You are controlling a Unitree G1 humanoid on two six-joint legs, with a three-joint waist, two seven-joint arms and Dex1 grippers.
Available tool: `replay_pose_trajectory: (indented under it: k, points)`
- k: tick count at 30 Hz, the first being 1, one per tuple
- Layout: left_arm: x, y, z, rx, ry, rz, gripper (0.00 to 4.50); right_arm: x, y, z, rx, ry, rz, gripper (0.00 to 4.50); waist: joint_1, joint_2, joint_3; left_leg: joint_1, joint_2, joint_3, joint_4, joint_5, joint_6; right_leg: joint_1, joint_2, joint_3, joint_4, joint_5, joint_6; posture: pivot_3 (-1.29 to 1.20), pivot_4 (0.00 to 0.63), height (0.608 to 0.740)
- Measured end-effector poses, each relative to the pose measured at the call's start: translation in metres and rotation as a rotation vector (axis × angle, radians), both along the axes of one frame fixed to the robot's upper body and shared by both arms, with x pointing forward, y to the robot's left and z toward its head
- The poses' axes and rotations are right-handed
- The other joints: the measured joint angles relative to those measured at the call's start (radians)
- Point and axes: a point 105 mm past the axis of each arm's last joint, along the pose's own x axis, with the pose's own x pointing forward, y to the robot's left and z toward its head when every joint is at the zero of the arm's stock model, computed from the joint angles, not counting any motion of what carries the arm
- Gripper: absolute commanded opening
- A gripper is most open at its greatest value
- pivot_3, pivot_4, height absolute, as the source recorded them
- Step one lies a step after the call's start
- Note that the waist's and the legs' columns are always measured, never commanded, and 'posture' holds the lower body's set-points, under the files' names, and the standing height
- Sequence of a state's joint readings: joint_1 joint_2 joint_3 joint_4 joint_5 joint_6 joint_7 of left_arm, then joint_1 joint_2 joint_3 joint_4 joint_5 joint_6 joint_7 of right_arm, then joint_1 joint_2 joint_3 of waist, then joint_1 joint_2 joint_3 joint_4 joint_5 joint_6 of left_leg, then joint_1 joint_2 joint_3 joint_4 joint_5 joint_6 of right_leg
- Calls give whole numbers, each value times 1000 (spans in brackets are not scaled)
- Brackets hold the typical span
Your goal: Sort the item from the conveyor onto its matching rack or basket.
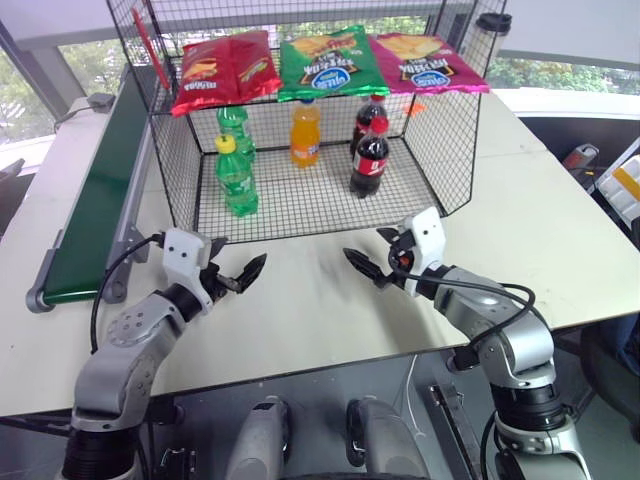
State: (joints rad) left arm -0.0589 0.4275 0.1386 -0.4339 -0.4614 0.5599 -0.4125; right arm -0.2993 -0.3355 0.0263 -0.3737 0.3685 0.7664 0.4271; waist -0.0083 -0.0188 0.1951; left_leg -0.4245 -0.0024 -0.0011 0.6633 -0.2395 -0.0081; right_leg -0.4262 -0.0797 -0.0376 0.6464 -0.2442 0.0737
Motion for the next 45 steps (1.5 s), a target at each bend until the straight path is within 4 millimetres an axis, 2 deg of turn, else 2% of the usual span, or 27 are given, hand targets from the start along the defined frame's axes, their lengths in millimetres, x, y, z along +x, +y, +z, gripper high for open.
replay_pose_trajectory:
  k: [22, 26, 31, 38, 45]
  points:
    - [2, -2, 3, -5, -7, 5, 4500, 0, 0, 0, 0, 0, 3, 4471, 0, 0, 0, 0, 0, 0, 0, 0, 0, 0, 0, 0, 0, 0, 0, 0, 150, 739]
    - [0, 2, 3, -7, 1, 22, 4500, -2, 2, 1, -8, -6, 24, 4471, -1, 0, 0, 0, 0, 0, 0, 0, 0, 0, 0, 0, 0, 0, 0, 0, 150, 739]
    - [-2, 27, 7, 17, 17, 84, 4500, -9, 5, 5, -26, -20, 105, 4471, -1, 0, 0, 0, 0, 0, 0, 0, 0, 0, 0, 0, 0, 0, 0, 0, 150, 739]
    - [3, 56, 38, 49, -68, 175, 4500, -30, 26, 18, -41, -42, 347, 4471, 0, 0, 0, 0, 0, 0, 0, 0, 0, 0, 0, -1, -2, 0, 0, 0, 150, 739]
    - [-7, 55, 45, 55, -75, 167, 4500, -44, 36, 24, -36, -57, 510, 4471, 0, 0, 0, -1, 0, 0, 0, 0, 0, 0, -2, 0, -2, 0, 0, 0, 150, 739]
